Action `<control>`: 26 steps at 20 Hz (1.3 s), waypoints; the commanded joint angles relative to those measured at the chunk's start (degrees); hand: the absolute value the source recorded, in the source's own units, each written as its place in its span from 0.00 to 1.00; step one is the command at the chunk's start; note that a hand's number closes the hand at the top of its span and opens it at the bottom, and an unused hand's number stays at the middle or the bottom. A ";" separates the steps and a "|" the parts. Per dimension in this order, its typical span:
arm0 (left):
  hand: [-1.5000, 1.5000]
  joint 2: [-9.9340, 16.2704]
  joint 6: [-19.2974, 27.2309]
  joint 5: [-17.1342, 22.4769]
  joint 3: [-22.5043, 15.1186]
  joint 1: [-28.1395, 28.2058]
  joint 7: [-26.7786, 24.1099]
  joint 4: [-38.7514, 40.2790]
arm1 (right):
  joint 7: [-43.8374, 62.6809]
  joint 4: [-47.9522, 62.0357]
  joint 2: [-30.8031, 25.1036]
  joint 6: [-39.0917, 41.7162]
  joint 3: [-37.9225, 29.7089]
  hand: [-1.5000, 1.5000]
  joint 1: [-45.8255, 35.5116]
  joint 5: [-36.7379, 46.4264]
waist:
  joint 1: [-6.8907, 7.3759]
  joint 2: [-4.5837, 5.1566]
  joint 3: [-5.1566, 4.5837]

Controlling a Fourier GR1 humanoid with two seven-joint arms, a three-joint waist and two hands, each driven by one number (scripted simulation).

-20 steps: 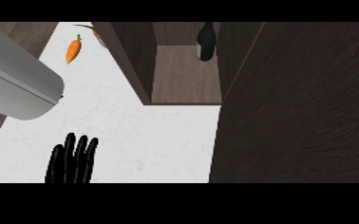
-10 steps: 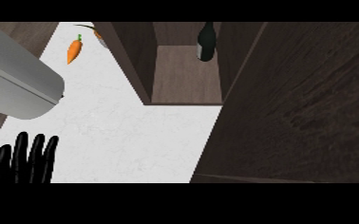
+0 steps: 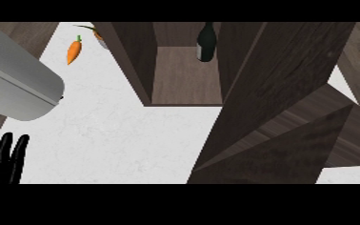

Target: Pick up the wine, place it into the cabinet and close the cabinet

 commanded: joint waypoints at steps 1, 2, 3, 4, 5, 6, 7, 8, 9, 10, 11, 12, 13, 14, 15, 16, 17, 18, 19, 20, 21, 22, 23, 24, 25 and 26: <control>0.00 1.61 -5.61 1.75 4.24 3.73 -1.66 2.22 | 3.49 -8.94 0.30 -6.44 11.28 1.00 -0.82 8.34 | 0.11 -0.15 -0.05; 0.00 2.63 -6.47 3.13 6.46 4.17 -0.80 0.86 | 0.35 -5.66 0.31 -8.56 13.24 1.00 -1.75 10.13 | 0.30 -0.07 -0.01; 0.00 2.47 -7.06 2.20 5.87 5.39 -1.50 -0.06 | 1.33 -5.76 0.30 -9.45 12.56 1.00 -4.31 10.34 | 0.59 0.00 -0.01; 0.00 2.58 -8.15 2.83 6.62 4.67 -0.92 1.32 | 0.92 -4.24 0.29 -11.96 14.34 1.00 -6.26 11.88 | 0.46 0.07 -0.03; 0.00 2.63 -10.13 5.78 9.67 1.79 0.03 5.21 | -1.61 -3.85 0.27 -12.21 15.40 1.00 -5.24 14.11 | -0.31 0.03 -0.06; 0.00 3.50 -7.02 5.00 8.66 1.66 2.78 0.32 | 0.80 -4.69 0.26 -14.38 15.34 1.00 -7.97 14.59 | -0.08 0.09 -0.01; 0.00 3.88 -8.54 4.67 8.95 3.82 1.80 0.31 | 1.51 -4.26 0.24 -14.97 17.50 1.00 -7.68 15.93 | 0.23 -0.08 -0.03; 0.00 2.23 -8.71 3.98 8.65 3.59 0.34 2.51 | -0.75 -1.41 0.22 -18.12 18.16 1.00 -9.52 17.70 | 0.28 -0.02 -0.06; 0.00 4.11 -10.21 6.74 11.55 2.29 2.59 2.73 | -3.29 0.55 0.21 -17.31 18.31 1.00 -10.32 18.01 | 0.22 0.03 -0.04; 0.00 2.15 -9.76 4.74 8.27 3.15 1.77 2.56 | -2.28 1.55 0.21 -19.19 18.33 1.00 -12.68 18.23 | 0.43 0.14 -0.04; 0.00 3.95 -10.66 6.53 10.97 4.37 2.83 1.10 | 0.25 -0.85 0.20 -20.91 19.18 1.00 -13.48 19.14 | 0.65 -0.08 -0.06; 0.00 3.67 -12.51 7.47 11.90 3.74 2.38 2.31 | -1.58 1.98 0.17 -21.28 16.69 1.00 -17.19 18.69 | 1.11 0.11 -0.10; 0.00 3.24 -13.83 8.35 11.98 2.54 3.00 3.21 | -0.37 2.38 0.14 -22.52 16.51 1.00 -18.81 18.85 | 0.78 0.24 -0.09; 0.00 3.97 -13.15 8.19 12.64 3.59 3.62 2.17 | 0.27 2.89 0.10 -24.36 17.28 1.00 -20.48 20.66 | 0.97 0.10 -0.10; 0.00 2.43 -13.52 7.26 11.70 3.38 2.71 3.63 | 0.83 5.04 0.06 -25.34 14.79 1.00 -23.68 19.34 | 1.16 0.34 -0.09; 0.00 3.00 -13.57 9.60 13.49 2.16 4.22 1.79 | -0.80 4.55 0.03 -27.93 18.55 1.00 -21.97 21.48 | 0.74 0.14 -0.06; 0.00 2.63 -11.96 8.41 11.51 -0.92 6.02 3.59 | -1.25 7.29 0.01 -27.97 14.43 1.00 -26.49 18.47 | 0.62 0.61 -0.05; 0.00 2.65 -13.48 9.46 13.08 -0.85 5.85 4.21 | 2.06 5.87 -0.03 -28.40 14.89 1.00 -27.96 18.70 | 0.71 0.46 -0.08; 0.00 2.25 -14.48 8.83 12.58 2.05 4.71 1.66 | 0.40 9.06 -0.06 -29.88 11.87 1.00 -30.00 17.41 | 1.78 0.47 -0.06; 0.00 1.56 -13.33 8.56 12.48 -0.97 5.68 4.17 | 1.64 7.50 -0.08 -31.09 16.27 1.00 -29.53 18.76 | 0.67 0.41 -0.05; 0.00 2.05 -14.83 8.87 11.93 0.37 5.88 3.33 | 2.18 8.99 -0.11 -31.49 13.18 1.00 -32.35 14.97 | 1.66 0.54 -0.10; 0.00 1.66 -14.49 8.40 11.95 0.39 5.52 3.05 | 2.08 10.36 -0.14 -30.38 8.30 1.00 -35.26 12.02 | 2.28 0.78 -0.09; 0.00 2.18 -13.38 8.97 12.89 -0.44 7.17 2.00 | 3.62 9.59 -0.14 -32.71 9.80 1.00 -36.56 12.77 | 1.60 0.56 -0.05; 0.00 2.36 -13.67 9.91 13.53 -0.94 7.92 2.23 | 1.63 12.62 -0.14 -33.86 9.73 1.00 -37.54 10.59 | 1.98 0.71 -0.05; 0.00 2.24 -10.68 8.85 12.85 -2.32 8.63 0.33 | 0.18 13.85 -0.14 -36.02 9.65 1.00 -39.09 10.20 | 2.12 0.75 -0.04; 0.00 2.23 -13.59 10.21 14.05 -2.05 8.80 3.83 | 2.46 13.57 -0.14 -36.02 7.83 1.00 -41.62 8.82 | 1.83 0.70 -0.08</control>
